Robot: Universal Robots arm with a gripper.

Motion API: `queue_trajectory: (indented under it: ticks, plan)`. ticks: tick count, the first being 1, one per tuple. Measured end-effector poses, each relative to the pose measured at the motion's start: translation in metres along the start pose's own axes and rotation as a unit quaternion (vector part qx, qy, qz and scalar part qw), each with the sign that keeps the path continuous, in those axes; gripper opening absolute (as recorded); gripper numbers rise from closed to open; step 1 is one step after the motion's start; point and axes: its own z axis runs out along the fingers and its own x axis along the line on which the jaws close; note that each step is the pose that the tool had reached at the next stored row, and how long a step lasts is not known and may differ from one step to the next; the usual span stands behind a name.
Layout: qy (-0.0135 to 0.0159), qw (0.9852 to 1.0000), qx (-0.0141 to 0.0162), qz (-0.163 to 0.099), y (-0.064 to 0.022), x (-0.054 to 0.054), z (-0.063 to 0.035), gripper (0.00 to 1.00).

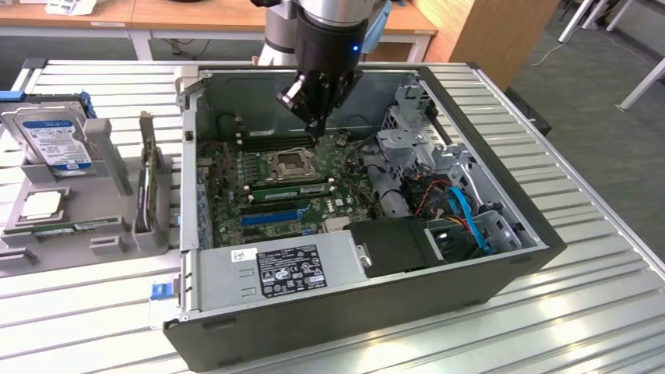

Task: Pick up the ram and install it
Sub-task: 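Press down the ram until it locks into place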

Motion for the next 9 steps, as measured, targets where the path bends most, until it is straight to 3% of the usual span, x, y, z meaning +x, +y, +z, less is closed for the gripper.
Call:
queue_trajectory:
  ticks: [9]
  plan:
    - [-0.0014,0.9990,0.0042,0.045,0.0000,0.0000,0.0002,0.10]
